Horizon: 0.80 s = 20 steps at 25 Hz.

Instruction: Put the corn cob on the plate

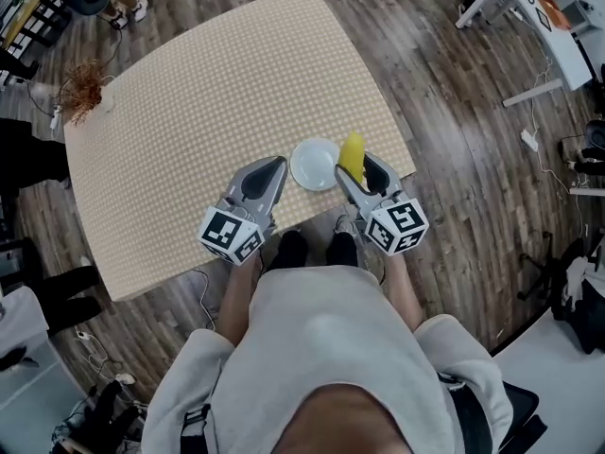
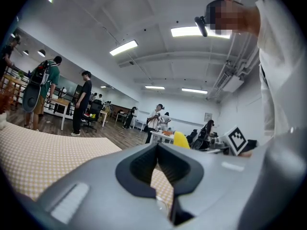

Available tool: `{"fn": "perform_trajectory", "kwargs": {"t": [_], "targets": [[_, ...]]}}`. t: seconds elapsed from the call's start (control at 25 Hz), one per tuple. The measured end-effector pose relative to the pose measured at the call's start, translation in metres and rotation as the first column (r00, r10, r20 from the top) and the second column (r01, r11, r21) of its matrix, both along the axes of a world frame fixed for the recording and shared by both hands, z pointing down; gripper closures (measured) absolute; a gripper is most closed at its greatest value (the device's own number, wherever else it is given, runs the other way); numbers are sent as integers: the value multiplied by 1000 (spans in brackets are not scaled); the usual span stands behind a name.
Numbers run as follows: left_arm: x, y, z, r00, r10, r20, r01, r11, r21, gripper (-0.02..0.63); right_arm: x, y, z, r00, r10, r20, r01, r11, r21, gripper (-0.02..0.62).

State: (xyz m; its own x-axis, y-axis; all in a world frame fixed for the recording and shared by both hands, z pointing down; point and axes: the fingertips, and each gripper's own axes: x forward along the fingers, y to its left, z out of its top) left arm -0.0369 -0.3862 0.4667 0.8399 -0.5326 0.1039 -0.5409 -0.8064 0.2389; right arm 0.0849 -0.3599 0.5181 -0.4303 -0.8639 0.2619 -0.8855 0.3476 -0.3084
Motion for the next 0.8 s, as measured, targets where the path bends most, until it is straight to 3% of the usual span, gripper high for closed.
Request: {"fn": "perform_trajectory", "kwargs": {"t": [0.32,0.8], "targets": [[-11,5,50,999,-26,33,30,994,-109,598,-17,13,58,998,-53,18,55,990,-131,360],[-12,12,79,998,-45,38,51,982,-180,598,-21,9,124,993,-115,-19,106,962,-250,360]]}}
